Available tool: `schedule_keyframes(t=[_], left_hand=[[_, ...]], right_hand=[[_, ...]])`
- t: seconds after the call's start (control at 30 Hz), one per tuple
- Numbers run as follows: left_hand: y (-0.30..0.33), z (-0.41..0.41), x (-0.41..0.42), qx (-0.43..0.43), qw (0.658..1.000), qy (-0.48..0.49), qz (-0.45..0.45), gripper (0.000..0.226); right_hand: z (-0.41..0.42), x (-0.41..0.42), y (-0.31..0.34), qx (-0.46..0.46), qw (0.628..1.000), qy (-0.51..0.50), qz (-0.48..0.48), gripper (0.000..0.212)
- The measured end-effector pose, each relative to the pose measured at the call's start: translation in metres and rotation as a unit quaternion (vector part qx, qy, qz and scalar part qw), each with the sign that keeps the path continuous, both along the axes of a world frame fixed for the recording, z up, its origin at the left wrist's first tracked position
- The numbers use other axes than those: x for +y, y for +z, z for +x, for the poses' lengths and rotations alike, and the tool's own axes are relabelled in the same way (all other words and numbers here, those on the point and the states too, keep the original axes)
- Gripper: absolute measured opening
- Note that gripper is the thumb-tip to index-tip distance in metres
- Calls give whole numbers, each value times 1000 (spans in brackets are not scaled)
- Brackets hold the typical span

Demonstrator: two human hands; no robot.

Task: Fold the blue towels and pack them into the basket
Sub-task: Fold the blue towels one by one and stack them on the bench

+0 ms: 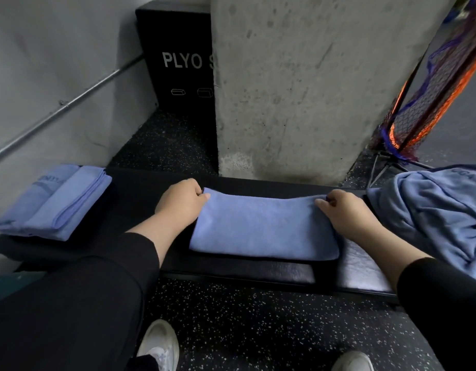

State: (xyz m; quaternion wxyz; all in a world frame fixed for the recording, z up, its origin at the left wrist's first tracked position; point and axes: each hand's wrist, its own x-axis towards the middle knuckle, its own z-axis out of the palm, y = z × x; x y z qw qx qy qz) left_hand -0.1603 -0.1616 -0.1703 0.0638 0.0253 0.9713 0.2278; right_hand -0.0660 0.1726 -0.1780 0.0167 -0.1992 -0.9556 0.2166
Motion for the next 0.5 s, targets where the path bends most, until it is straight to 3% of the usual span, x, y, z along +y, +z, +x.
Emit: schedule_keyframes(t=[0.1,0.2,0.27,0.4,0.5], left_hand=[[0,0,-2,71,997,8,-18,30],[5,6,2,111,991,-71,-4,24],[11,15,9,91,985,-144,-14,18],[7,45,29,10,936,-330,-118,20],[2,57,32,2,912,-376,-161,29]], right_hand=[[0,5,0,46,998,6,44,36],[1,1,3,117,989,73,51,28],[3,-10,5,140,976,159,45,18],[10,-30,-4,45,949,308,42,23],[12,-34,-13,7,948,311,69,21]])
